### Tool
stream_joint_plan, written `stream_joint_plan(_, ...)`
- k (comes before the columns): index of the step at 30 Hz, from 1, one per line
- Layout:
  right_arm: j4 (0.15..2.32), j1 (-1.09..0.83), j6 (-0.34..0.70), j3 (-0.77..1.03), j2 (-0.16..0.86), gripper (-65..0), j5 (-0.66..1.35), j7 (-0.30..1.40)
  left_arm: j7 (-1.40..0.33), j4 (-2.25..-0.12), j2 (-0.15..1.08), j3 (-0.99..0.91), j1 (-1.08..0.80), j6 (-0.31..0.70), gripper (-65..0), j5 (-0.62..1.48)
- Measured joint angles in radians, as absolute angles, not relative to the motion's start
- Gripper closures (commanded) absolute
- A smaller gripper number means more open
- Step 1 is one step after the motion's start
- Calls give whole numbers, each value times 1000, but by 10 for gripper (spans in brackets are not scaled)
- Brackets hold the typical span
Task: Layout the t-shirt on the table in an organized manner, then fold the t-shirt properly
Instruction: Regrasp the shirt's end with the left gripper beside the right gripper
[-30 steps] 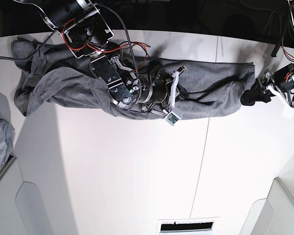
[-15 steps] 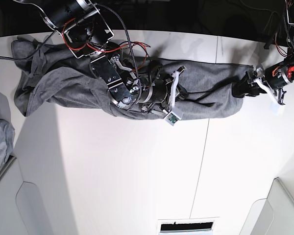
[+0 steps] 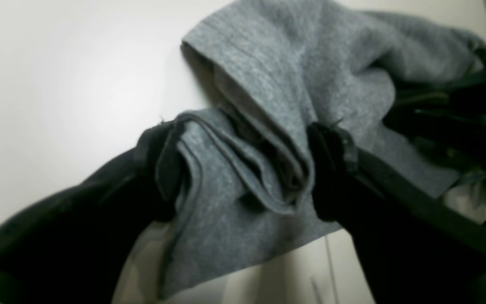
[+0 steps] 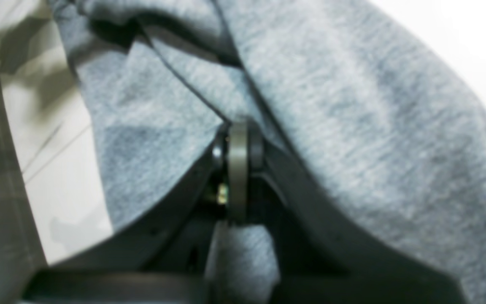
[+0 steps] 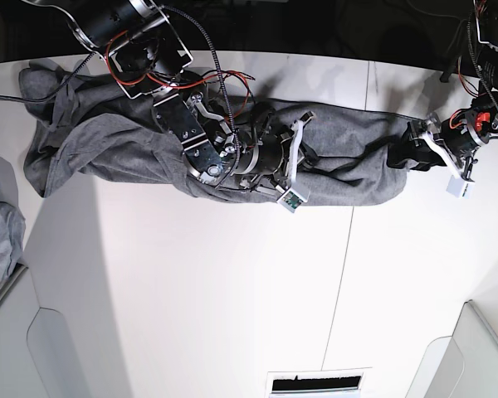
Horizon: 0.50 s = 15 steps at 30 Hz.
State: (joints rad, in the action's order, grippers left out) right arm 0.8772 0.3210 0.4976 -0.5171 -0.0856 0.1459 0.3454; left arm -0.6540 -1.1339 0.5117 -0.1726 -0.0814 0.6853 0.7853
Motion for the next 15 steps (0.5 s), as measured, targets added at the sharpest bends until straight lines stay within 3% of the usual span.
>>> stream_joint_plan(15,877,321,497,-517,-86,0,149,351,-661,-1145,534,-171,-63,643,-469,730)
